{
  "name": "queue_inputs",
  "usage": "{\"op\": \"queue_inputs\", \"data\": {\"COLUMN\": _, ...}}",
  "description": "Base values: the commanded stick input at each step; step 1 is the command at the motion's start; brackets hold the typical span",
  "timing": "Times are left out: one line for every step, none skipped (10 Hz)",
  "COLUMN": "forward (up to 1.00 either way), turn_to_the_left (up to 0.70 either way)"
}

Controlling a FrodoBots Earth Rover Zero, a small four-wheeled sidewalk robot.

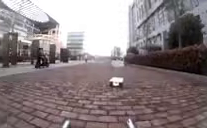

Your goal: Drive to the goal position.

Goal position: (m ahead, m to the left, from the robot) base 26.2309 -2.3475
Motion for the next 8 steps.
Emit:
{"op": "queue_inputs", "data": {"forward": 0.7, "turn_to_the_left": -0.14}}
{"op": "queue_inputs", "data": {"forward": 0.7, "turn_to_the_left": -0.14}}
{"op": "queue_inputs", "data": {"forward": 0.7, "turn_to_the_left": -0.14}}
{"op": "queue_inputs", "data": {"forward": 0.7, "turn_to_the_left": -0.14}}
{"op": "queue_inputs", "data": {"forward": 0.7, "turn_to_the_left": -0.14}}
{"op": "queue_inputs", "data": {"forward": 0.7, "turn_to_the_left": -0.14}}
{"op": "queue_inputs", "data": {"forward": 0.7, "turn_to_the_left": -0.14}}
{"op": "queue_inputs", "data": {"forward": 0.7, "turn_to_the_left": -0.14}}
